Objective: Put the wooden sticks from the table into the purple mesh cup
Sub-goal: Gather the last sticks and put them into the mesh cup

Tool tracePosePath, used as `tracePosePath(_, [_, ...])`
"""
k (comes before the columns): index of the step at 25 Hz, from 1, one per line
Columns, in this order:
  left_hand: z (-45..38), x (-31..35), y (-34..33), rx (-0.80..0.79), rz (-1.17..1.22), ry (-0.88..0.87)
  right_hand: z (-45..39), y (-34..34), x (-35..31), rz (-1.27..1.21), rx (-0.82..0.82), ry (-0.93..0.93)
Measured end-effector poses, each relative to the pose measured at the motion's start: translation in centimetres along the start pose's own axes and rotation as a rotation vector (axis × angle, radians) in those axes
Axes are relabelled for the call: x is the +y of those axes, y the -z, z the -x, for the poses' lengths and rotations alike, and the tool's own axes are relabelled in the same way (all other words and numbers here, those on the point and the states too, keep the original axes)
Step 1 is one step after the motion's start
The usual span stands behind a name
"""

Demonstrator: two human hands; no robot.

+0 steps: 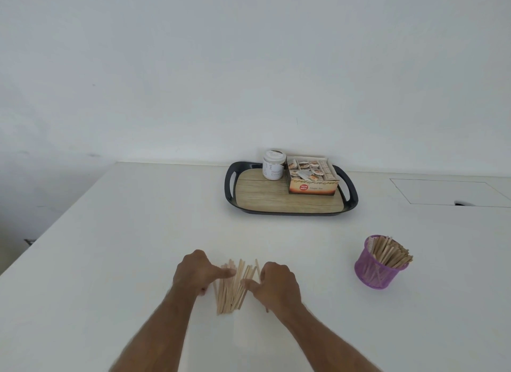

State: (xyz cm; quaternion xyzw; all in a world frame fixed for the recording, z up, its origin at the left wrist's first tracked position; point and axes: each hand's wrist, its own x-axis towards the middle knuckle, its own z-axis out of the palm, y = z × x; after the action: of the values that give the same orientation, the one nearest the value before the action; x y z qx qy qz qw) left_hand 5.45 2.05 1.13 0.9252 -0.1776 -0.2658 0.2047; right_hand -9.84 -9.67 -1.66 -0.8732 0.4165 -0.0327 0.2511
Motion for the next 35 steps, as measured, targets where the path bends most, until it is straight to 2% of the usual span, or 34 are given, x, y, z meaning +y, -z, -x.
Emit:
tracePosePath(6, [0.7,1.2,-0.9,-0.048,-0.017,-0.031,-0.1,0.1,-1.4,0.044,-0.041,-0.026])
tracePosePath(11, [0.5,1.6,-1.0,-0.075,0.090,-0.002,-0.7,0.3,-1.6,-0.022,-0.094,-0.103])
tracePosePath(21, [0.4,1.9,-1.2,-0.106,0.196,0.039,-1.3,1.3,-1.1,0.057,-0.153,-0.122])
tracePosePath(25, [0.4,1.9,-1.3,-0.099,0.225,0.036,-1.4,1.6,-0.8,0.145,-0.155,-0.060])
tracePosePath(30, [0.4,1.9,-1.4,-0.099,0.246,0.020,-0.9,0.9,0.0,0.327,-0.097,0.117])
tracePosePath(35, [0.5,1.9,-1.7,-0.093,0.273,0.012,-0.4,0.2,0.8,0.473,0.017,0.249])
